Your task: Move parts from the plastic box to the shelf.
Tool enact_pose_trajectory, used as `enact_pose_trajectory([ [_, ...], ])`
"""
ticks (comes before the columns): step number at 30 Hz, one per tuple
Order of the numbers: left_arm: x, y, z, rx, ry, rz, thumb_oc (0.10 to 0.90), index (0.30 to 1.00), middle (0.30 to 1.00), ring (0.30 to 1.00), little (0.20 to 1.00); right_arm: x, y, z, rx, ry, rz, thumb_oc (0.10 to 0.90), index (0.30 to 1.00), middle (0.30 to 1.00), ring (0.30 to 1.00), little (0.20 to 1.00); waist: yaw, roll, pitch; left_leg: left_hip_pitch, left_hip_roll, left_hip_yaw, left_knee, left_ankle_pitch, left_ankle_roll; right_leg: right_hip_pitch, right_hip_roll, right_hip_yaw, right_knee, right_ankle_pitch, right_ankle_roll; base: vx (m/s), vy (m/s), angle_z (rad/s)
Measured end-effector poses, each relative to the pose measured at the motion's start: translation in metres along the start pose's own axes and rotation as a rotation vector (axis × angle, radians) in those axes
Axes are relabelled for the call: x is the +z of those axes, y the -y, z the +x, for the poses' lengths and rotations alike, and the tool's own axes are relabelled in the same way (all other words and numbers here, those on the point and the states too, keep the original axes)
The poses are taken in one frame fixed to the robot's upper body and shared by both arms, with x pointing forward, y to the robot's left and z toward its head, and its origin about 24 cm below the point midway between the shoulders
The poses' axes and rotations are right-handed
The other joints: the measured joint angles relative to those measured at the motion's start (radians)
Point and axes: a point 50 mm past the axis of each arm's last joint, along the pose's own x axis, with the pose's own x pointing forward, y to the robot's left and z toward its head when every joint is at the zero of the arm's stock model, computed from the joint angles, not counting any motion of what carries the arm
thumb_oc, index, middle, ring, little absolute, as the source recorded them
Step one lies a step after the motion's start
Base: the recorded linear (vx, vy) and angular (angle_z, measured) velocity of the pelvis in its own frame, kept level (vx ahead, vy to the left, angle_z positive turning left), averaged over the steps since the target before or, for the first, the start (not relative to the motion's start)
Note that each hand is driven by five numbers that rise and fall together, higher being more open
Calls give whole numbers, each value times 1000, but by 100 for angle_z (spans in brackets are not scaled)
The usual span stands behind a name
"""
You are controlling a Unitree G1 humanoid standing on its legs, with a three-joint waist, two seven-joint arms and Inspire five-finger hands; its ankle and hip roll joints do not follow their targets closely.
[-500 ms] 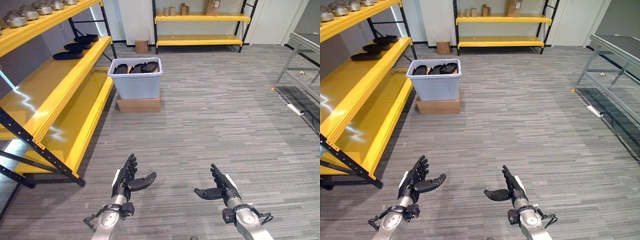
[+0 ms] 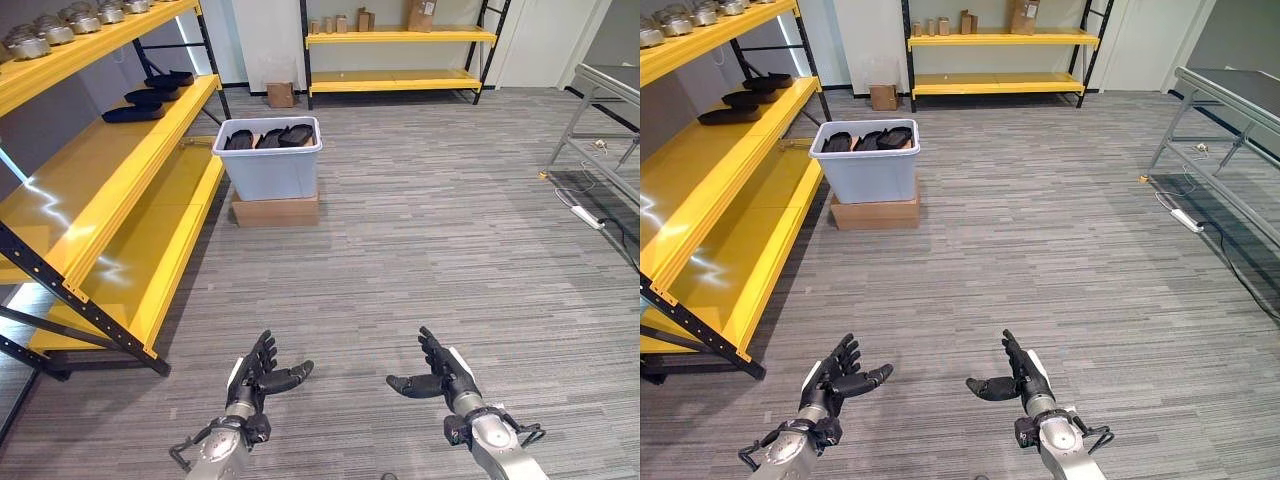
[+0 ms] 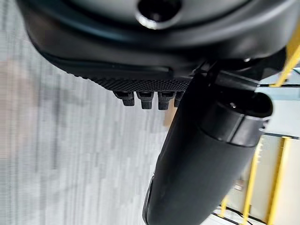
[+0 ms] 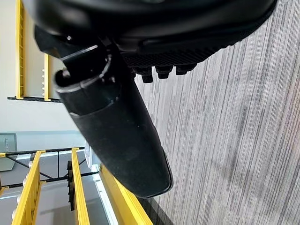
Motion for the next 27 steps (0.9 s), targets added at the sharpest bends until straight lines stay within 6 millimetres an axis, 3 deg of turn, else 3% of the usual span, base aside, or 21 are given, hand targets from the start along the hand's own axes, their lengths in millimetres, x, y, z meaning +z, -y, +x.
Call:
enact_pose_trajectory([
  [24, 2, 2, 0, -14, 1, -1, 900, 1000, 1000, 1000, 1000, -8, 0, -2, 3, -69, 27, 900, 1000, 1000, 1000, 1000, -1, 8, 0, 0, -2, 0, 0, 0, 0, 1, -1, 0, 1, 1, 0, 9, 18, 0],
  [27, 1, 3, -1, -47, -1, 0, 900, 1000, 1000, 1000, 1000, -12, -3, -3, 50, -99, 124, 900, 1000, 1000, 1000, 1000, -1, 8, 0, 1, -3, 0, -1, -1, 1, 4, -2, -1, 6, 4, -5, 57, 110, 3],
])
